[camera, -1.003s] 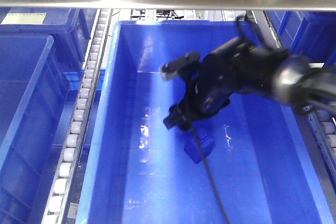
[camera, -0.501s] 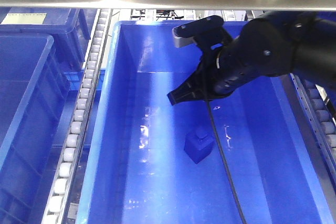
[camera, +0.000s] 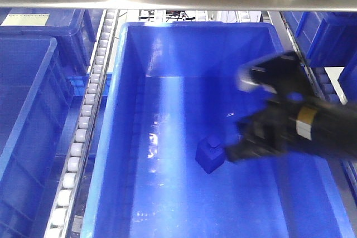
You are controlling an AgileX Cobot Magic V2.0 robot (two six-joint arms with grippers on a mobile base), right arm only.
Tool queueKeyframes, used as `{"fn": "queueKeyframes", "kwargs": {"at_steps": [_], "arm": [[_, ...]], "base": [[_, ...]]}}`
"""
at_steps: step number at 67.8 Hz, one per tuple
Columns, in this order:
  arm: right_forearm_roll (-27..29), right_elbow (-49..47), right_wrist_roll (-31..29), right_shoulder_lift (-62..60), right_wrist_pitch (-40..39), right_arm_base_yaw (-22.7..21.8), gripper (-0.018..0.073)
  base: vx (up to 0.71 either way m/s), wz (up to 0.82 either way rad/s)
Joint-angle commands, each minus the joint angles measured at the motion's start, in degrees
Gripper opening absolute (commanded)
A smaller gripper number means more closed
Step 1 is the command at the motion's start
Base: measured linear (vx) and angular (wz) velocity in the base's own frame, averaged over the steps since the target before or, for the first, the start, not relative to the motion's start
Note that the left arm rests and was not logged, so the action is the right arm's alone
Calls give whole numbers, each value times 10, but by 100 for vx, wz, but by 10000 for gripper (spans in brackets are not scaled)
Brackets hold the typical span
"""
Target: Pour parts from conveyor to right shelf
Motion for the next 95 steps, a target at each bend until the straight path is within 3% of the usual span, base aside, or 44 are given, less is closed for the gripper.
{"fn": "queueKeyframes", "kwargs": {"at_steps": [1, 28, 42, 49, 68, 80, 95], "arm": [[3, 9, 2, -65, -32, 0, -10], [7, 18, 2, -194, 151, 0, -10], [7, 19, 2, -221, 176, 0, -10], [4, 28, 2, -242, 139, -5, -10], [5, 183, 2, -373, -99, -161, -10], [5, 285, 2, -469, -141, -266, -10], [7, 366, 2, -571, -164, -347, -10]], "base": [[0, 0], [0, 0], [0, 0], [0, 0], [0, 0], [0, 0], [0, 0]]}}
